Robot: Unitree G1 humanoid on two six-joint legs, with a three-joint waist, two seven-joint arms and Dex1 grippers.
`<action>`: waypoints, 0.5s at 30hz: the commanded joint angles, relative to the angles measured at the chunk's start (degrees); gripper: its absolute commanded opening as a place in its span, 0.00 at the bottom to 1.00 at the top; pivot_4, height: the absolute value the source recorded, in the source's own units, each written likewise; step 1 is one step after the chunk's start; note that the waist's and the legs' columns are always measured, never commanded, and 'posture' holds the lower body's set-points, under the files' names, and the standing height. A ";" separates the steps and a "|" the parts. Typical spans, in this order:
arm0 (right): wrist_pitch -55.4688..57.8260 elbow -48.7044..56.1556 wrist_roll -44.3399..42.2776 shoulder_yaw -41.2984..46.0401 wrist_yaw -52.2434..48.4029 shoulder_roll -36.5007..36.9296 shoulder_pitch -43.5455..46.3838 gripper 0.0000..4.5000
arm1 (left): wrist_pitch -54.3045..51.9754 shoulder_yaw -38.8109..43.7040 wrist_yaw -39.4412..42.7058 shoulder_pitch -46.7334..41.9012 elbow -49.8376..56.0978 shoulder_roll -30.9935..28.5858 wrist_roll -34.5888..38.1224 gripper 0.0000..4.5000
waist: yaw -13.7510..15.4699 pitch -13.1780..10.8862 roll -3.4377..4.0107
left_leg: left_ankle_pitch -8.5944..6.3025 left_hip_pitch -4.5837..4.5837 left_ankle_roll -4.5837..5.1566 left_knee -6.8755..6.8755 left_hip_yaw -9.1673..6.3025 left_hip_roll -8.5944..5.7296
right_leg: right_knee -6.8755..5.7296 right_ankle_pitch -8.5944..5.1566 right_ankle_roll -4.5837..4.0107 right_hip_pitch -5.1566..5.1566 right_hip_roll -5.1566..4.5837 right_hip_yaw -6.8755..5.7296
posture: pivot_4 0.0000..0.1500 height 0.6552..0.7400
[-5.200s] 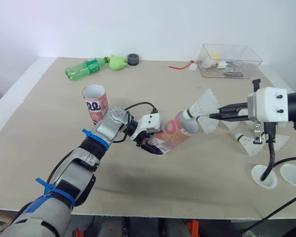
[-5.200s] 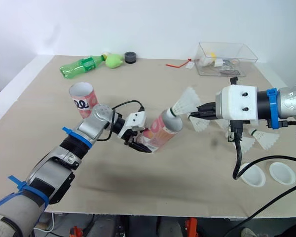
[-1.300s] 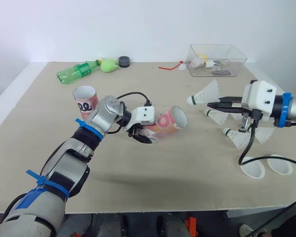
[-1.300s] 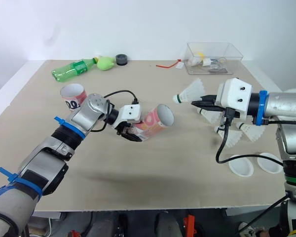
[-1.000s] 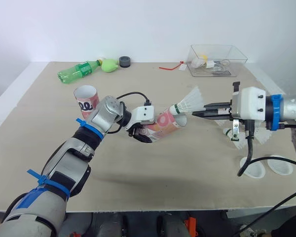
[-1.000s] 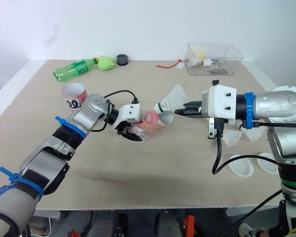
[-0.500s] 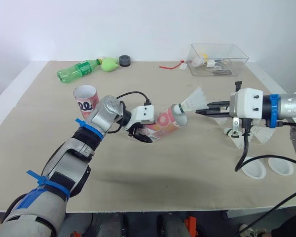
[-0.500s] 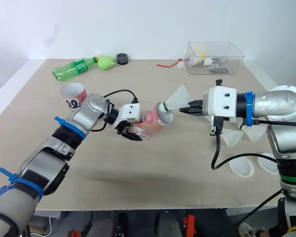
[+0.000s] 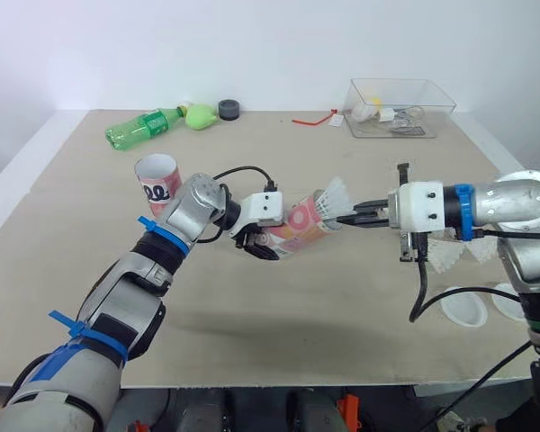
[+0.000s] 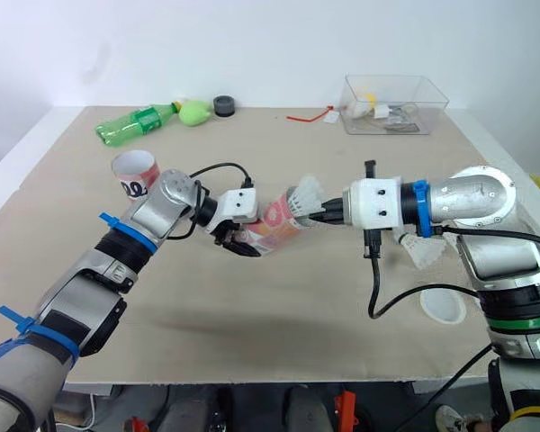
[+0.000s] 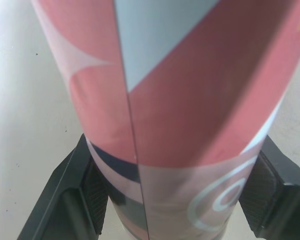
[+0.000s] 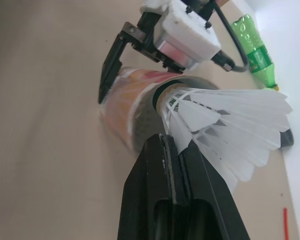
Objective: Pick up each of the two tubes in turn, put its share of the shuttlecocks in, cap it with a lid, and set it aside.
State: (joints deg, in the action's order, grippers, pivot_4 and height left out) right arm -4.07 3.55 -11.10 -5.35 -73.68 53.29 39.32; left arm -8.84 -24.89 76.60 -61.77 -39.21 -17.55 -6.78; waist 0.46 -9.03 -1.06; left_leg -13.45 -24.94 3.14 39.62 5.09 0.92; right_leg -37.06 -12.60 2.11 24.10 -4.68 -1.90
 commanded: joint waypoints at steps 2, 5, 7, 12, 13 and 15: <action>0.64 -0.62 -1.22 0.67 -1.81 0.21 2.34 0.22 | -0.92 -1.63 -0.51 0.97 -0.47 -0.15 -2.26 0.67 | 0.03 0.00 -0.01 | 0.00 -0.02 0.00 0.00 -0.01 -0.01 | 0.00 0.02 0.04 0.00 0.00 0.00 | 1.00 1.00; 1.33 -0.15 -2.10 1.32 -2.19 0.34 2.70 0.53 | -1.09 -1.67 -0.44 1.36 -0.14 -0.35 -2.28 0.67 | 0.03 0.00 -0.01 | 0.00 -0.04 0.00 0.00 -0.02 -0.03 | 0.00 0.04 0.07 0.02 -0.02 0.00 | 1.00 1.00; 2.95 1.01 -3.92 2.41 -2.53 0.95 2.11 0.73 | -1.15 -1.71 -0.36 1.63 0.06 -0.51 -2.36 0.67 | 0.03 0.00 -0.01 | 0.00 -0.04 0.00 0.00 -0.03 -0.03 | 0.00 0.04 0.07 0.02 -0.02 -0.01 | 1.00 1.00; 14.91 2.29 -12.23 10.13 1.84 1.54 1.40 0.99 | -1.22 -1.66 -0.21 1.95 0.33 -0.64 -2.59 0.67 | 0.03 0.00 -0.01 | 0.00 -0.05 0.00 0.00 -0.04 -0.02 | 0.00 0.06 0.03 0.03 -0.06 -0.04 | 1.00 1.00; 17.04 1.53 -12.78 12.26 3.06 2.49 0.58 0.99 | -1.23 -1.64 -0.20 1.98 0.32 -0.62 -2.57 0.67 | 0.04 0.00 -0.01 | 0.00 -0.06 0.00 0.00 -0.05 -0.02 | 0.00 0.06 0.01 0.02 -0.08 -0.04 | 1.00 1.00; 23.05 1.00 -14.82 16.62 4.95 4.41 -2.66 0.99 | -1.14 -1.72 -0.22 2.07 0.22 -0.58 -2.62 0.67 | 0.24 -0.01 -0.05 | 0.00 -0.07 0.00 0.00 -0.05 -0.04 | 0.00 0.04 -0.04 0.02 -0.14 -0.08 | 1.00 1.00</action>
State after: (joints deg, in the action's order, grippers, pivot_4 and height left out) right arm 15.54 4.57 -23.97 7.15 -70.33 56.45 37.18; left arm -9.14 -24.86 76.57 -61.10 -37.63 -17.34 -7.18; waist 0.70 -9.04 -1.11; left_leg -13.46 -25.05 3.14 39.61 5.02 0.86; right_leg -37.03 -12.57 2.04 24.11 -4.88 -2.02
